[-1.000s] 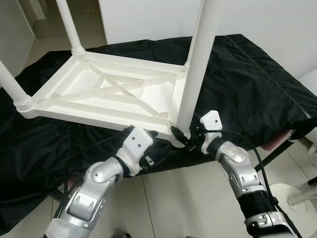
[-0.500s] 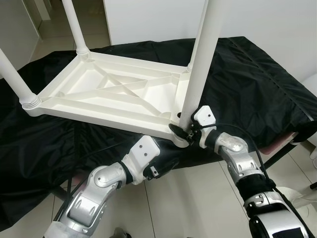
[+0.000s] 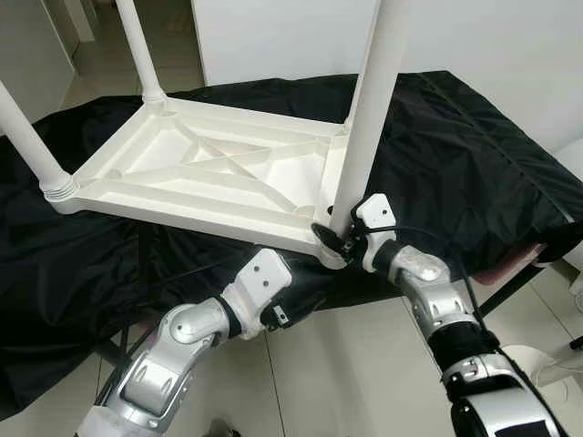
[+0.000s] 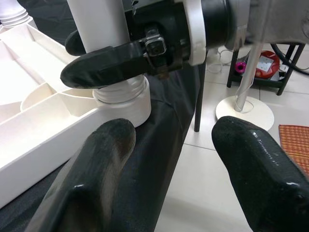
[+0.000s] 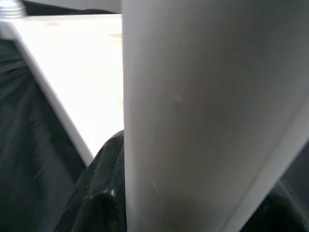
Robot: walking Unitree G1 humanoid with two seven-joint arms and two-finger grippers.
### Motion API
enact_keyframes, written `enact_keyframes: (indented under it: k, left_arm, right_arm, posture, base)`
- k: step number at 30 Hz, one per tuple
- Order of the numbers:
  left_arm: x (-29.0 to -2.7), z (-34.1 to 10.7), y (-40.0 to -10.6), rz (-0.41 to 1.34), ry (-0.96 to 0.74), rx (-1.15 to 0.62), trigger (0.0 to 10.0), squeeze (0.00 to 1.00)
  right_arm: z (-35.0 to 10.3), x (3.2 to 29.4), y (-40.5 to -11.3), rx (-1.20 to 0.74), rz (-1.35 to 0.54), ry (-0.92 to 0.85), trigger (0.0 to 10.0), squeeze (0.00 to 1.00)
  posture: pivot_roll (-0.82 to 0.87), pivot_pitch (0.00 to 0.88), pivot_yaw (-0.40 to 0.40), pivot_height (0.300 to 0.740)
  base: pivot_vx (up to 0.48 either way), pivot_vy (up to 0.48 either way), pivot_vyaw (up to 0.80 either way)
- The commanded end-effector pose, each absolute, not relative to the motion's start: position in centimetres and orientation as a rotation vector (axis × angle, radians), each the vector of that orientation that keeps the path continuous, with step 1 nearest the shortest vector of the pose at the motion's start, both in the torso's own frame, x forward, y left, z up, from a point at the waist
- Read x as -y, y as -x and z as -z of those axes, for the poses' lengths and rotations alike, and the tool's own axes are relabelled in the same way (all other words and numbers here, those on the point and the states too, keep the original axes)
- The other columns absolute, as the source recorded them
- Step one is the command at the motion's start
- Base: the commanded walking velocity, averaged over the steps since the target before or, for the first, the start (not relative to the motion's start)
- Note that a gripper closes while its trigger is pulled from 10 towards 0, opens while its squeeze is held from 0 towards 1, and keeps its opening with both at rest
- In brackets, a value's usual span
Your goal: Building children table
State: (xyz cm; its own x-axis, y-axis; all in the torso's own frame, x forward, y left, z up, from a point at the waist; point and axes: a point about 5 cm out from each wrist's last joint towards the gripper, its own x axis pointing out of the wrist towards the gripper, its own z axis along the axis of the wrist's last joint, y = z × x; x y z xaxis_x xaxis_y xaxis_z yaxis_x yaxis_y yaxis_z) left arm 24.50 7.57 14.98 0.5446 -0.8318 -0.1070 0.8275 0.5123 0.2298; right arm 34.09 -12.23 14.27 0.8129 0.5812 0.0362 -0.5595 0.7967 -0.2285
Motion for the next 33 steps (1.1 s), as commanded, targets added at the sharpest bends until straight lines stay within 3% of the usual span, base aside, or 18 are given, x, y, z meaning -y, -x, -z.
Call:
enact_keyframes:
  k: [1,4,11,21,22,23,24,29,30,31,33]
  left_arm:
    - [-7.4,-15.0,-24.3,1.020,-0.270,0.009,10.0,0.00]
    - [-7.4,-15.0,-24.3,1.020,-0.270,0.008,10.0,0.00]
    - [-7.6,-15.0,-24.2,1.013,-0.267,0.004,10.0,0.00]
    - [-7.5,-15.0,-24.3,1.019,-0.263,0.003,10.0,0.00]
    - [-7.4,-15.0,-24.3,1.023,-0.263,0.003,10.0,0.00]
    - [-7.4,-15.0,-24.3,1.023,-0.263,0.003,10.0,0.00]
    - [-7.4,-15.1,-24.3,1.025,-0.264,0.003,10.0,0.00]
    - [-7.5,-15.1,-24.3,1.021,-0.263,0.004,10.0,0.00]
    - [-7.5,-15.1,-24.3,1.020,-0.262,0.004,10.0,0.00]
    - [-7.5,-15.1,-24.4,1.019,-0.262,0.003,10.0,0.00]
    - [-7.5,-15.1,-24.5,1.016,-0.262,0.003,10.0,0.00]
  right_arm:
    - [-13.2,12.6,-33.8,0.053,-0.549,0.220,10.0,0.00]
    - [-13.2,12.3,-33.7,0.057,-0.511,0.189,10.0,0.00]
    - [-13.0,11.1,-32.1,0.037,-0.162,0.023,10.0,0.00]
    - [-13.3,9.5,-31.4,0.029,-0.129,-0.047,10.0,0.00]
    - [-13.5,9.3,-31.3,0.039,-0.143,-0.057,10.0,0.82]
    - [-13.5,9.3,-31.3,0.039,-0.143,-0.057,10.0,0.82]
    - [-13.8,9.7,-31.2,0.055,-0.158,-0.055,10.0,1.00]
    - [-14.5,11.4,-31.0,0.081,-0.301,-0.005,10.0,1.00]
    - [-14.6,11.9,-31.0,0.091,-0.359,0.054,10.0,0.70]
    - [-14.6,12.3,-31.1,0.086,-0.413,0.095,10.0,0.00]
    - [-14.8,12.9,-31.2,0.083,-0.478,0.149,10.0,0.00]
  posture:
    - [-0.06,0.065,0.012,0.740]
    - [-0.06,0.065,0.011,0.740]
    - [-0.06,0.068,0.008,0.740]
    - [-0.07,0.080,0.022,0.740]
    - [-0.07,0.082,0.023,0.740]
    - [-0.07,0.082,0.023,0.740]
    - [-0.07,0.084,0.024,0.740]
    - [-0.07,0.086,0.025,0.740]
    - [-0.07,0.088,0.024,0.740]
    - [-0.08,0.088,0.025,0.740]
    - [-0.08,0.088,0.025,0.740]
  base:
    - [0.000,0.000,0.00]
    - [0.000,0.000,0.00]
    - [0.000,0.000,0.00]
    - [0.000,0.000,0.00]
    - [0.000,0.000,0.00]
    - [0.000,0.000,0.00]
    - [0.000,0.000,0.00]
    - [0.000,0.000,0.00]
    - [0.000,0.000,0.00]
    - [0.000,0.000,0.00]
    - [0.000,0.000,0.00]
